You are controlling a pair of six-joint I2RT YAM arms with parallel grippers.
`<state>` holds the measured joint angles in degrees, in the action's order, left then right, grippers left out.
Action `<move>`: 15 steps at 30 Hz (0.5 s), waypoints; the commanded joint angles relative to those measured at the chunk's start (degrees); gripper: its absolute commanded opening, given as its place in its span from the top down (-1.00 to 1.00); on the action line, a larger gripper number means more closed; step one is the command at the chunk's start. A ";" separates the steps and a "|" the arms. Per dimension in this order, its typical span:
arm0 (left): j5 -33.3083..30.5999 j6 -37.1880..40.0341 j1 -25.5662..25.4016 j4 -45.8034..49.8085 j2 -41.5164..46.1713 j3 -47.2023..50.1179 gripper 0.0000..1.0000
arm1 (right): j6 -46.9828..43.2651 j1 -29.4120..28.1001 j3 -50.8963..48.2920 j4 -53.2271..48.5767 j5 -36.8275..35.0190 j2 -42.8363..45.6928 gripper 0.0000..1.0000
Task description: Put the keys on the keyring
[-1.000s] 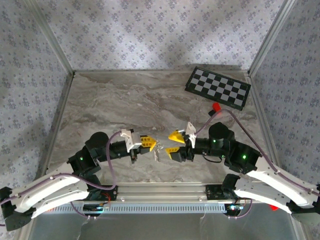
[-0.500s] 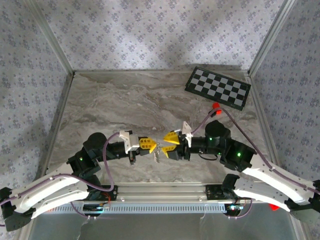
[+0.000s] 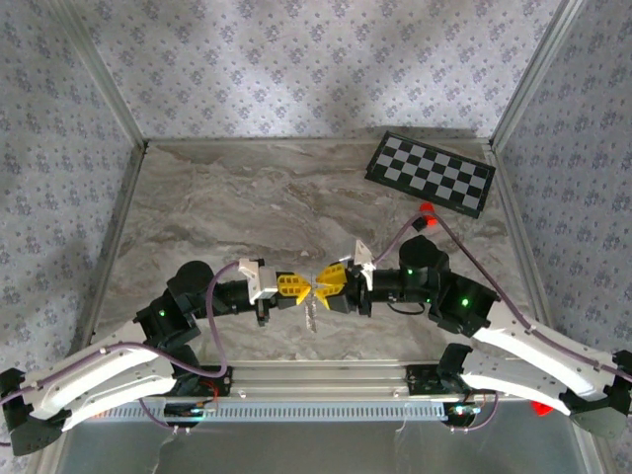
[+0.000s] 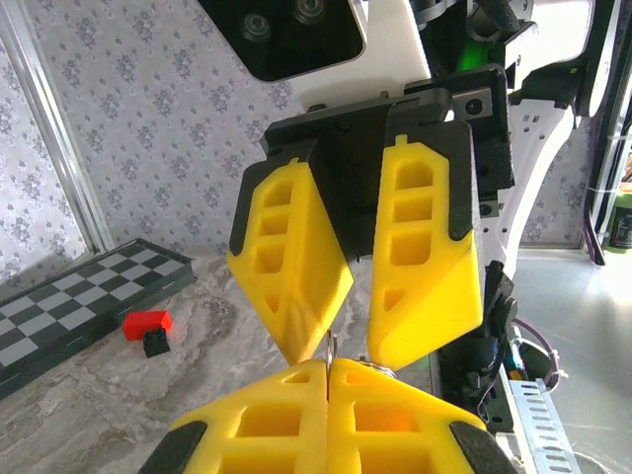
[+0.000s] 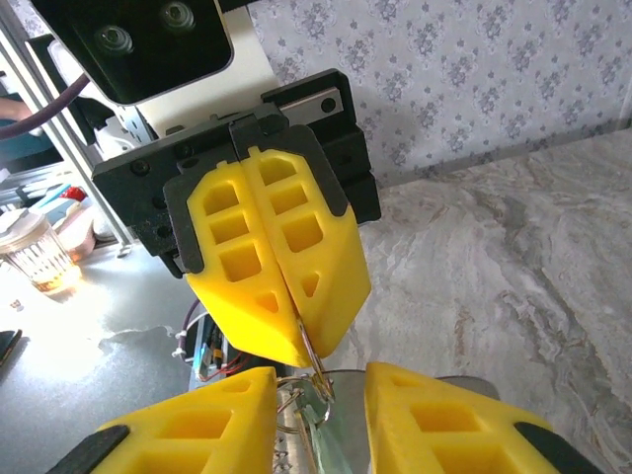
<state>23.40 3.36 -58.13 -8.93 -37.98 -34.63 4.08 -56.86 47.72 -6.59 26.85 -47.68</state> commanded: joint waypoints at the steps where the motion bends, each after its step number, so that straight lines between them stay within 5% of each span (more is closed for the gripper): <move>1: 1.61 -0.50 0.03 -1.81 0.32 -1.74 1.00 | -0.10 0.26 0.61 0.47 1.28 0.11 0.48; 9: 2.18 -0.56 0.03 -1.35 -0.07 -2.11 1.00 | -0.78 0.09 0.70 -0.25 1.65 -0.25 0.79; 15: 2.57 -0.76 0.03 -1.29 -0.24 -2.28 1.00 | -1.17 0.00 0.81 -0.93 2.04 -0.23 0.79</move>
<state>24.25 3.11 -58.13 -8.38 -38.04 -34.65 3.44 -56.86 47.72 -7.14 27.53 -47.79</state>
